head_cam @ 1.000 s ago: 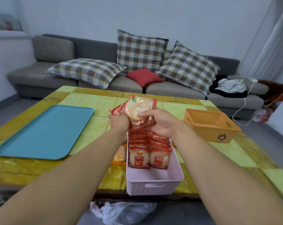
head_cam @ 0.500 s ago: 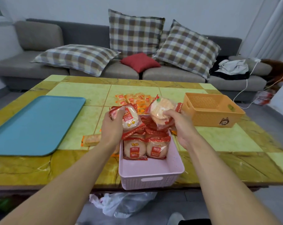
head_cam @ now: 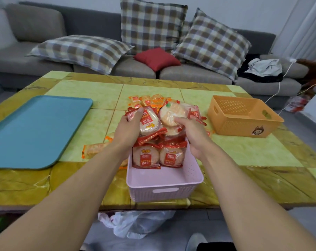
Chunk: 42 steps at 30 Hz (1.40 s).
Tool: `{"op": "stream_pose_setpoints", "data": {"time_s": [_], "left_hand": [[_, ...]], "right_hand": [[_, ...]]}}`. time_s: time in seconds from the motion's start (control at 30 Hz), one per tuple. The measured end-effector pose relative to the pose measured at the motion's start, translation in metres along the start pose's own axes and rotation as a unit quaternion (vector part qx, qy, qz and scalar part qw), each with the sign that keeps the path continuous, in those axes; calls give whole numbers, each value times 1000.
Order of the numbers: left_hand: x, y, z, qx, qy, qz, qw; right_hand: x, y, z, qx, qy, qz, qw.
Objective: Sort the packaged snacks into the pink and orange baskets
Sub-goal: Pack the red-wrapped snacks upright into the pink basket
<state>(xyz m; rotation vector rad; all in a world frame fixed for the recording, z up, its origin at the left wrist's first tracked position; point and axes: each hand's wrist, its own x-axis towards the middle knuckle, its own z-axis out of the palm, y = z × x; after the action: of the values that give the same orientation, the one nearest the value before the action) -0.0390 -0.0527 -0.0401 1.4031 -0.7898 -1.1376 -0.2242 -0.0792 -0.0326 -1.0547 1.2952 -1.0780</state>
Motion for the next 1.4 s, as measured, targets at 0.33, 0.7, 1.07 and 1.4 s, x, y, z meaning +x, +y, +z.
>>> {"op": "stream_pose_setpoints", "data": {"time_s": [0.33,0.7,1.07,1.4], "left_hand": [[5,5,-12,-27,31,11,999],[-12,5,-27,87,88,126,984],[-58,32,-36,106,-33,281,953],[-71,28,-51,100,-106,267,953]], "right_hand": [[4,0,-2,6,35,-67,997],[-19,-14,-13,-7,43,-211,977],[-59,-16,-7,-58,-134,-350,925],[-70,-14,-10,-70,-162,-262,949]]}}
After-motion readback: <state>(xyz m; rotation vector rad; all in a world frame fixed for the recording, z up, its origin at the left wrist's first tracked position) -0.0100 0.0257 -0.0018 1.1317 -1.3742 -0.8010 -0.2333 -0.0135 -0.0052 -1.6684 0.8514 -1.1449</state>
